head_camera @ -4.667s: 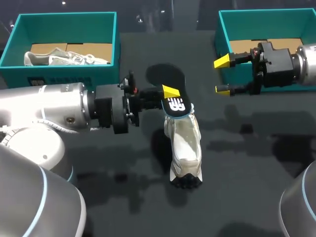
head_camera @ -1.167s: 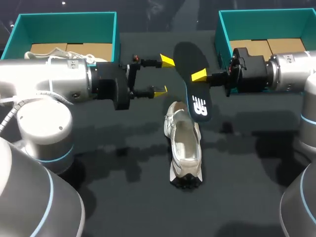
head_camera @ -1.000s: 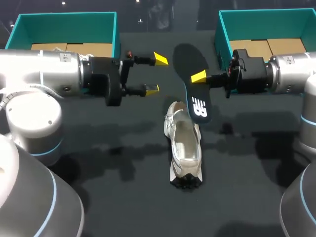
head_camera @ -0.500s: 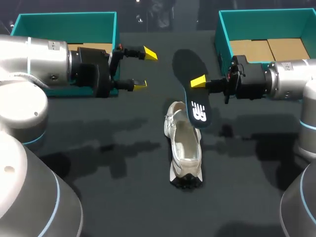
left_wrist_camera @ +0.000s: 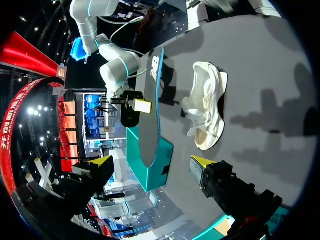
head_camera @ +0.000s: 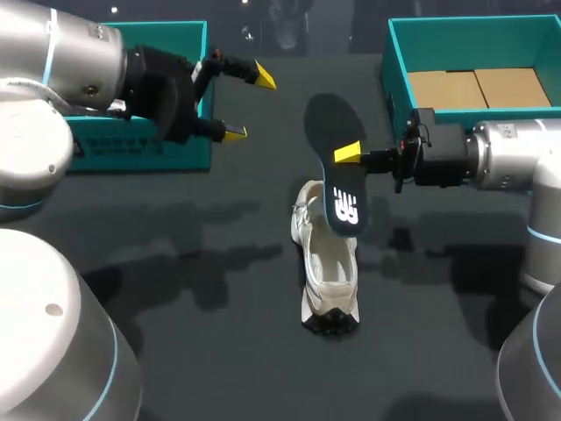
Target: Take the shoe out of the shoebox, open the shoe tongue, remove and reinsert the insole, then place the shoe into the shoebox
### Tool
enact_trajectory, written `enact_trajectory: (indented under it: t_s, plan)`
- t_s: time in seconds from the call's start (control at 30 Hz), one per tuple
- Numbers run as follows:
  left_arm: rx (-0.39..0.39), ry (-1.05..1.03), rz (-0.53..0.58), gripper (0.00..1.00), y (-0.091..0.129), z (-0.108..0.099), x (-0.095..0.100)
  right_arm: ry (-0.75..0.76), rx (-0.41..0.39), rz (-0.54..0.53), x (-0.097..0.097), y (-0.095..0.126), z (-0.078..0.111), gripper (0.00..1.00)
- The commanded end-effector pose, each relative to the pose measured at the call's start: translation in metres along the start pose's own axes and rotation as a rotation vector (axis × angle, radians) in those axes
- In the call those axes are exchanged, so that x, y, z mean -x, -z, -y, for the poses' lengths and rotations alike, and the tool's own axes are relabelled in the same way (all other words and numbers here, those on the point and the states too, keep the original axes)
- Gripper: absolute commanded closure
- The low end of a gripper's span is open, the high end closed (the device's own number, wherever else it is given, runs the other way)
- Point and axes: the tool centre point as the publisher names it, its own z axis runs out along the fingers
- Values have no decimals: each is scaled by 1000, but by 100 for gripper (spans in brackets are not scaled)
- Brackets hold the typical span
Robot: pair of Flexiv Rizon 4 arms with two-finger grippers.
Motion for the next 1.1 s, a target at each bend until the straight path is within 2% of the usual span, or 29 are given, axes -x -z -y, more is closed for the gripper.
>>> enact_trajectory:
  t_s: [0.03, 0.3, 0.43, 0.53, 0.8, 1.1]
  plan:
    - [-4, -17, -15, 0, 1, -5, 16, 0, 2, 0, 0, 0, 1, 100]
    - [-24, -68, -124, 0, 6, -18, 45, 0, 2, 0, 0, 0, 1, 100]
    - [-26, -69, -251, 0, 7, -24, 56, 0, 2, 0, 0, 0, 1, 100]
    - [-16, -95, -346, 0, 8, -27, 62, 0, 2, 0, 0, 0, 1, 100]
    - [-8, -99, -500, 0, 6, -30, 78, 0, 2, 0, 0, 0, 1, 100]
    - [-54, -82, -639, 0, -2, -32, 86, 0, 2, 0, 0, 0, 1, 100]
